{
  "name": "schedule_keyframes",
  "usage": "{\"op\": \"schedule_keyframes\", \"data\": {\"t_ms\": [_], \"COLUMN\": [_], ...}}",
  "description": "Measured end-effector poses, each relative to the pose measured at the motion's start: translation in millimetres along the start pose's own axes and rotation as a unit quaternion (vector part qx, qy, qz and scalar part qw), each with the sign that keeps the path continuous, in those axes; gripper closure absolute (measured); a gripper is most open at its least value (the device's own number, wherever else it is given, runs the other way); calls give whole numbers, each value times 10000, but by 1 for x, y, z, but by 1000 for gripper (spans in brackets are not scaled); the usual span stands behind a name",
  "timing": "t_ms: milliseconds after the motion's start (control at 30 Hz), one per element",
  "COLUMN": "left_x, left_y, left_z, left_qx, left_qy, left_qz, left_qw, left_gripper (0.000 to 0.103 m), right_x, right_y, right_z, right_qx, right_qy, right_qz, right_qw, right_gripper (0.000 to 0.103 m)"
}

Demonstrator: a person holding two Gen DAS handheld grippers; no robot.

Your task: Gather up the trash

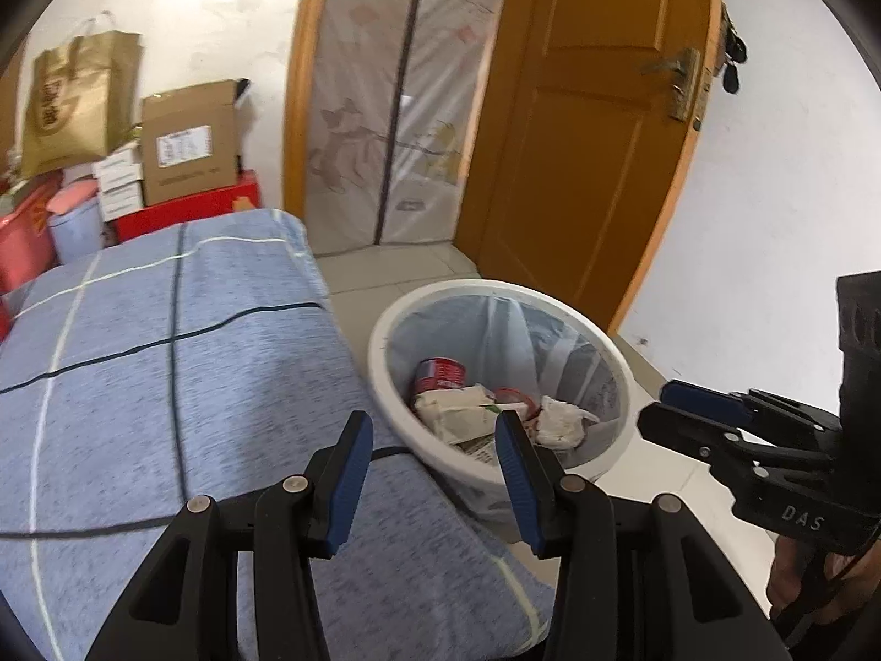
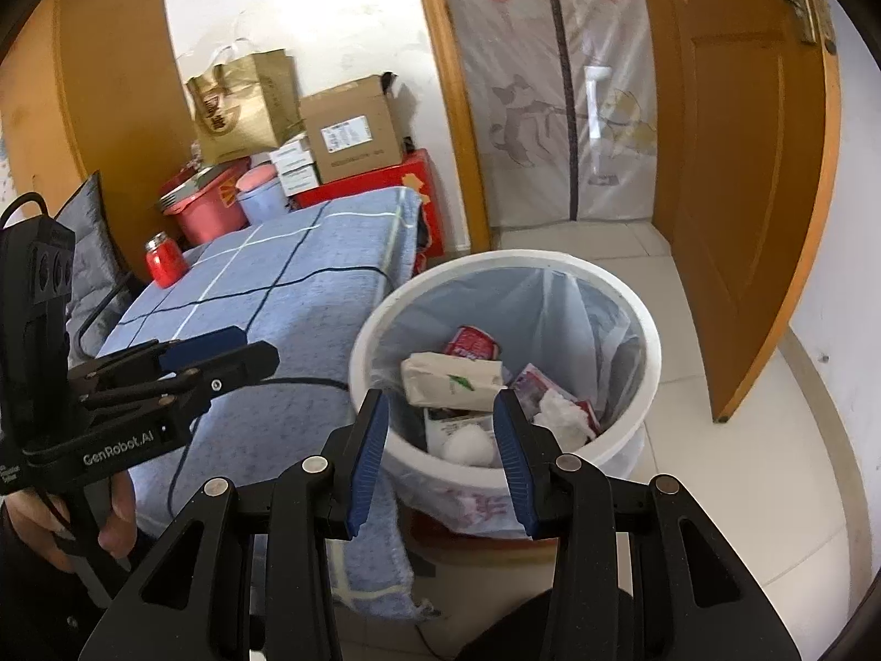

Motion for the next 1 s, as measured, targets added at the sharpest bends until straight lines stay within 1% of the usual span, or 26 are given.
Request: {"op": "schedule_keyframes", "data": {"t_ms": [133,200,333,433,733,1000], "left_x": [-19,-26,-42,-51,-69,-77], "left_y": [-6,-9,-13,-14,-13,-14], "left_z": [7,11,21,27,37,41], "left_qx": [-90,-128,-156,-188,-287,-342], "left_qy": [122,137,191,236,294,323], "left_qz": [-249,-323,-593,-707,-765,-847], "left_qw": [9996,9993,9979,9970,9962,9953], "left_gripper": [57,57,57,57,57,57], "right_x": [-8,-13,-19,-25,-45,-46], "right_y": [-8,-12,-18,-23,-31,-33], "right_z": [5,8,13,16,21,23], "right_qx": [-60,-98,-164,-212,-335,-387], "right_qy": [39,56,71,100,248,252], "right_qz": [-47,-70,-131,-162,-193,-224], "right_qw": [10000,9999,9998,9996,9989,9987], "right_gripper": [62,62,62,62,62,62]}}
Point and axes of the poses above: each gripper's, at about its wrist camera, not at the fingertips, and x roughly the way its jaws point, y to its right, z to its underside, the point moved 9 cm from there along x, roughly the way its jaws point, and after that the axes turned 12 degrees about z, right-handed, at the moved point
